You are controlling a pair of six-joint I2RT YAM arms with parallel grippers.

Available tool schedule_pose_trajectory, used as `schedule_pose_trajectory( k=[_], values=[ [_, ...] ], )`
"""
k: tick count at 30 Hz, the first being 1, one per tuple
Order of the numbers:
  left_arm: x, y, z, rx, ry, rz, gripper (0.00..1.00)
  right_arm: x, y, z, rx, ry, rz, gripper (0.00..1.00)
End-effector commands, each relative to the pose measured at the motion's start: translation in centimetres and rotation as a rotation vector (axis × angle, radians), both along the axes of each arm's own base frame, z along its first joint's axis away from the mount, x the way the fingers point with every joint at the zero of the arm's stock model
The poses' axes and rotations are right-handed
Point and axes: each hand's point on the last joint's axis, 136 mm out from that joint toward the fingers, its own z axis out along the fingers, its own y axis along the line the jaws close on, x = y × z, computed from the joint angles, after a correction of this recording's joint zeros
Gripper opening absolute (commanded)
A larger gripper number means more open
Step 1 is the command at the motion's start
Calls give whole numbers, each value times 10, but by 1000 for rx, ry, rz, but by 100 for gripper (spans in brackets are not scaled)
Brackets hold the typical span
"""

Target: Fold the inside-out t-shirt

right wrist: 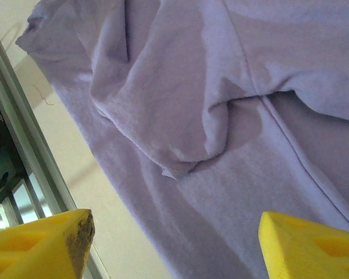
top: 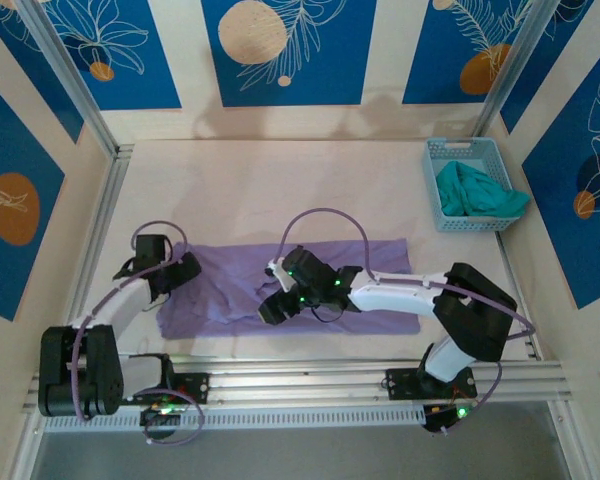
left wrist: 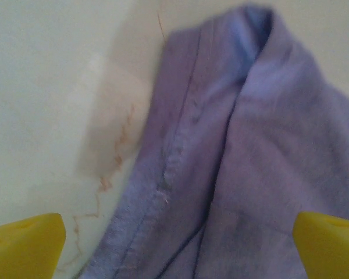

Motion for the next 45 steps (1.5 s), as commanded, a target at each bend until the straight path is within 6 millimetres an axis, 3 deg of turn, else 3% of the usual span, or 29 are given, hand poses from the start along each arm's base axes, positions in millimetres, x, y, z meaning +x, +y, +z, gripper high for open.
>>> schedule_pose_trajectory(
  k=[1, 10, 15, 26, 29, 35, 45],
  values=[
    [-10, -22, -10, -90, 42, -84, 100, 3, -5, 11, 53, -2, -20, 75],
    [-17, -75, -15, -253, 55, -254, 87, 9, -13, 8, 61, 12, -56, 75],
    [-22, -103, -10, -322, 37, -338, 67, 9, -14, 5, 54, 21, -66, 74],
    [-23, -101, -22, -301, 61, -324, 2, 10, -17, 0, 37, 30, -90, 73],
    [-18, -101, -18, -298, 33, -323, 0, 12, -22, 2, 32, 17, -105, 73],
    [0, -81, 11, -229, -82, -257, 0, 28, -45, 14, 21, -29, -177, 73],
    [42, 18, 60, 135, -89, -32, 0, 57, -94, 33, 83, -35, -331, 73]
  ],
)
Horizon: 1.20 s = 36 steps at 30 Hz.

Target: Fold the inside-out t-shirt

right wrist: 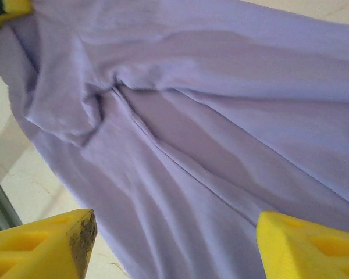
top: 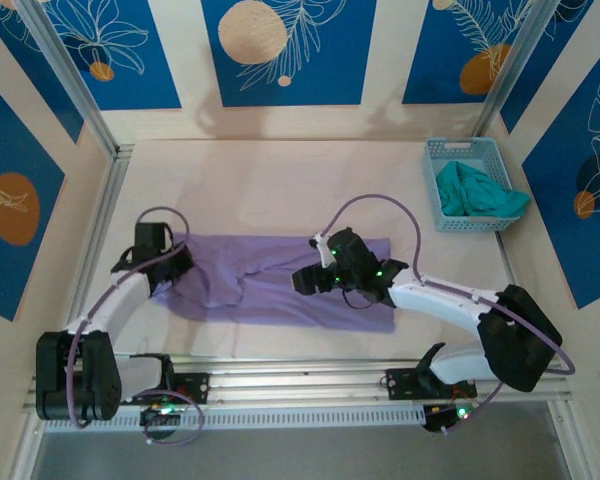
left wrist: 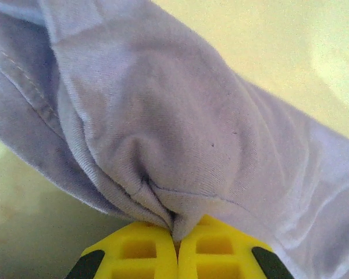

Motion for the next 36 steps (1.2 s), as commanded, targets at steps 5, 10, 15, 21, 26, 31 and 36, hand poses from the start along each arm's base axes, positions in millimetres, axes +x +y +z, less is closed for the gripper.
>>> schedule_pose_trajectory(
  k=[5, 10, 15, 21, 26, 31, 36],
  values=[
    [29, 102, 33, 422, 70, 197, 0, 0, -34, 7, 20, 13, -68, 73],
    [49, 135, 54, 588, 145, 232, 0, -2, -57, 10, 12, 2, -108, 73],
    [66, 95, 66, 551, 106, 126, 0, 0, -74, 8, 25, 4, -156, 73],
    [57, -27, 55, 340, 76, -122, 0, 3, -85, 7, 18, 16, -180, 73],
    [34, -162, 59, 112, 4, -339, 0, 6, -92, 7, 6, 12, -202, 73],
    [21, -288, 63, -145, -33, -518, 22, 10, -106, 4, -10, 25, -278, 73],
    [16, -344, 55, -225, 43, -687, 49, 17, -120, 2, -19, 32, -361, 74]
  ],
)
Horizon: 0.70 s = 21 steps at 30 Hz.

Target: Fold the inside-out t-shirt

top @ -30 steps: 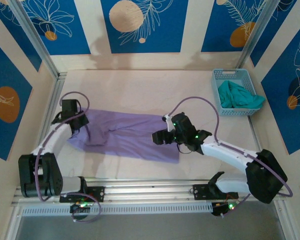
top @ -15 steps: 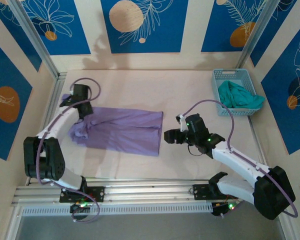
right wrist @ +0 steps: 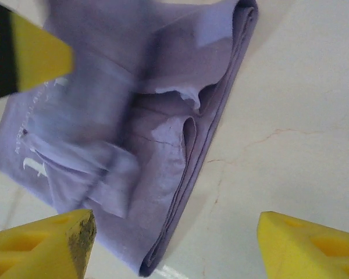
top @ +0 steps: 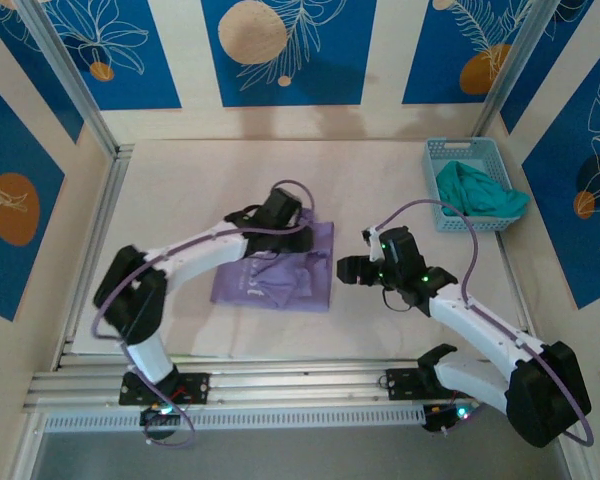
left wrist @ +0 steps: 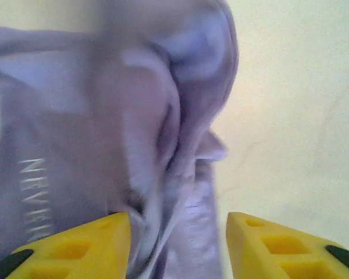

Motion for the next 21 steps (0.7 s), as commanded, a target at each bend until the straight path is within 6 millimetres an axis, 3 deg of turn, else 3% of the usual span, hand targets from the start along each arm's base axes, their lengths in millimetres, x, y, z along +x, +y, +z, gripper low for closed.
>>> schedule_pose_trajectory(
  k=[1, 4, 6, 10, 14, 16, 21],
  values=[
    [-4, -22, 21, -103, 22, -77, 52, 1, -12, -7, -7, 24, -69, 75],
    [-8, 3, 37, -88, -33, -85, 62, 7, -2, -3, 40, 23, -50, 75],
    [-14, 30, 36, -64, -48, -54, 66, 13, 9, -1, 83, 23, -28, 76],
    [-30, 78, 14, 3, -38, 34, 68, 31, 23, -5, 113, 66, -30, 76],
    [-44, 112, -23, 110, 8, 100, 74, 62, 14, -28, 83, 193, -146, 75],
    [-49, 112, -34, 94, 35, 101, 76, 76, 16, -43, 85, 257, -172, 74],
    [-58, 87, -52, -42, 103, 59, 76, 103, 22, -63, 194, 349, -199, 70]
  ],
)
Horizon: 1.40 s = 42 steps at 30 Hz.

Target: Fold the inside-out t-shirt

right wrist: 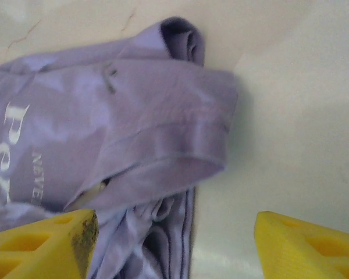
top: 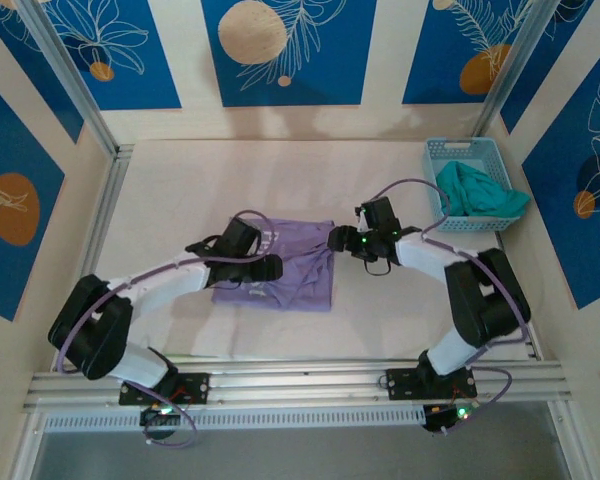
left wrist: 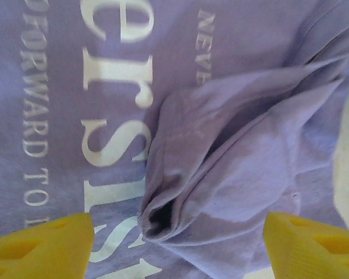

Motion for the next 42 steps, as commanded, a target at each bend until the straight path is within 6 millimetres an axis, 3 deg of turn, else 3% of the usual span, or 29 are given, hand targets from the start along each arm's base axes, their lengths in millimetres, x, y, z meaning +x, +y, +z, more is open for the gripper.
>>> schedule_pose_trajectory(
  k=[1, 4, 7, 15, 17, 21, 26, 31, 35, 37, 39, 42],
  values=[
    [4, -21, 1, -126, 7, -11, 76, 14, 9, 0, 118, 45, -26, 68],
    [2, -32, -6, -189, 30, -20, 72, 28, 11, -2, 124, 43, -34, 56],
    [2, -41, -6, -239, 25, -41, 61, 39, 10, -4, 118, 31, -38, 40],
    [7, -52, 8, -255, -58, -90, 11, 60, 6, 4, 76, -17, -20, 9],
    [5, -58, 18, -262, -91, -121, 5, 64, 7, 11, 72, -36, -4, 6],
    [-10, -85, 47, -283, -182, -238, 2, 73, 10, 32, 70, -77, 36, 4],
    [-35, -130, 63, -304, -258, -393, 6, 82, 10, 43, 79, -74, 83, 5],
    [-47, -187, 43, -361, -216, -493, 26, 90, 5, 25, 64, 2, 104, 14],
    [-54, -228, 35, -428, -172, -585, 50, 102, -14, 15, 6, 40, 99, 29],
    [-56, -233, 40, -449, -170, -612, 57, 103, -25, 19, -20, 37, 92, 37],
    [-56, -224, 50, -443, -203, -631, 62, 98, -37, 30, -47, 14, 78, 43],
    [-42, -184, 66, -385, -268, -576, 65, 76, -45, 48, -46, -22, 62, 45]
  ],
)
